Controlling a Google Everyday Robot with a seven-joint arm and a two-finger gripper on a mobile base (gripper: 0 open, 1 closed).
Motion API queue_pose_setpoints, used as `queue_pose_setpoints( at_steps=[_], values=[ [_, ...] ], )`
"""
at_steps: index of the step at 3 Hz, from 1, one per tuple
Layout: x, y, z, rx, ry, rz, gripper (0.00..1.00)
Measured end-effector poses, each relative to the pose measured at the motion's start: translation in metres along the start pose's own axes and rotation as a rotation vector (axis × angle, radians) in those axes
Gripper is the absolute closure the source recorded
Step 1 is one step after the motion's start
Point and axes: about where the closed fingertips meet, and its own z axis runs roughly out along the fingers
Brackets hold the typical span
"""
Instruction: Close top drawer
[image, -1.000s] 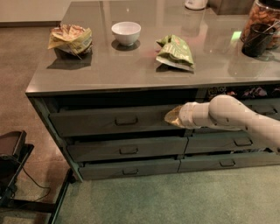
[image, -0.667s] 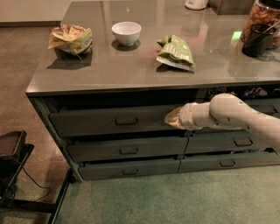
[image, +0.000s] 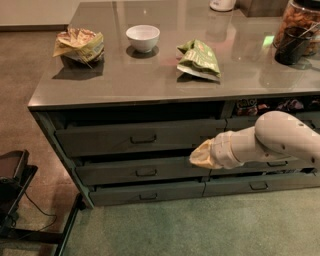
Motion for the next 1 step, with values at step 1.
queue_pose_setpoints(
  at_steps=[1],
  values=[
    [-0.0007, 0.0056, -0.0013, -0.016, 0.000, 0.001, 0.82]
  ],
)
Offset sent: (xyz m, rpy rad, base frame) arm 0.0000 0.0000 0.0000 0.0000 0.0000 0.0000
